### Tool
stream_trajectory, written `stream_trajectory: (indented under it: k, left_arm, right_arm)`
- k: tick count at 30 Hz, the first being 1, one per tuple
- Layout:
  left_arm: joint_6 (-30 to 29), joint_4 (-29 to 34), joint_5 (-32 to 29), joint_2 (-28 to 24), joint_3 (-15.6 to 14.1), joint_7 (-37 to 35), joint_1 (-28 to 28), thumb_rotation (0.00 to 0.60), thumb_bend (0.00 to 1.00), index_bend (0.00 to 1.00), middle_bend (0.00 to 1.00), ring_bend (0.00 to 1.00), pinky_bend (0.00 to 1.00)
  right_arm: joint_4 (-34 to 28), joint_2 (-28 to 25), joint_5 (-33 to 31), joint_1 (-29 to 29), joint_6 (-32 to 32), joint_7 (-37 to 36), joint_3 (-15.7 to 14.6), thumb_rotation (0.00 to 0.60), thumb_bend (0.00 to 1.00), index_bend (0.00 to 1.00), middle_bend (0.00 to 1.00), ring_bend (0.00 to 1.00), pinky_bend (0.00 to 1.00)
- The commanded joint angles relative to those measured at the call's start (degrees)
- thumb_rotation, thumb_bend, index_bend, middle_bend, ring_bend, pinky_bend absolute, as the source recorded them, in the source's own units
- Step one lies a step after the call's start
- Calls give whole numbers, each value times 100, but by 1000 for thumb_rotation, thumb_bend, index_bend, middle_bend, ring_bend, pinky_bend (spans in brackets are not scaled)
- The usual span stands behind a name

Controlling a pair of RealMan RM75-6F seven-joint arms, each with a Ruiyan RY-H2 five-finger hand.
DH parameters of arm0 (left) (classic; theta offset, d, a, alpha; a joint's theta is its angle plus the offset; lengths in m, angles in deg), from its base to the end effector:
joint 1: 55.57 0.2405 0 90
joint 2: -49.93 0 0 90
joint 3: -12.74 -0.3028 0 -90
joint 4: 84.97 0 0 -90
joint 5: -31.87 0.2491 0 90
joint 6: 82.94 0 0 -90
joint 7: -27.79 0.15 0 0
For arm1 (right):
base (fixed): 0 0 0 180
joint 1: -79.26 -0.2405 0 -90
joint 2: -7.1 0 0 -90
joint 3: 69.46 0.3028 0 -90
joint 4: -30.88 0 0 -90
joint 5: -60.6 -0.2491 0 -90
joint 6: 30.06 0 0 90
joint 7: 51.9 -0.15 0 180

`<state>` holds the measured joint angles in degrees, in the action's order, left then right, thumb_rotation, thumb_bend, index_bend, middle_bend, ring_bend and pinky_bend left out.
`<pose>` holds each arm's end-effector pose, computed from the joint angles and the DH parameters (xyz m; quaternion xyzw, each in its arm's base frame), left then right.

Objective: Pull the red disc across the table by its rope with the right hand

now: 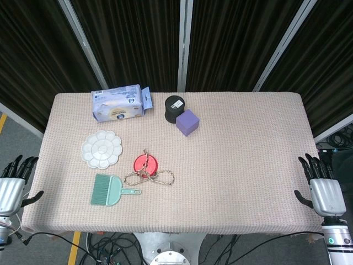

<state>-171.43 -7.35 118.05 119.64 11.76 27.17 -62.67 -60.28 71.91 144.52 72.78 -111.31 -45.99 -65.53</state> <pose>-0.4086 0.1974 0.1355 -0.6273 -0.3281 -0.3568 0.6095 -0.3733 -0.2092 0.1371 0.6182 -0.3679 0.3456 0.6025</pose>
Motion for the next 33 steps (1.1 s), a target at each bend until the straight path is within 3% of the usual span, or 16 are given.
stream_trajectory:
  k: [1,18,27,33]
  left_arm:
    - [-28,-54,48,23,18,-16,23,600,139,73,120,13,207]
    - [155,143,100,-73,36,50,73,600,139,73,120,13,164]
    - [94,146,128,-50,84,-1,131,600,139,73,120,13,160]
    - [132,87,122,-25,76,-78,167,600,139,73,120,13,159]
  right_arm:
    - [-30,-8,11,1,-6,31,-8,600,139,0,0,0,0]
    - [-609,55,546,-575,591,728,-81,600,139,0,0,0,0]
    - [-1252,295,158,-1354,1850,1547,20,600,144,0,10,0,0]
    - [-1334,892,-326,-2037,2563,2365,293,600,150,0,20,0,0]
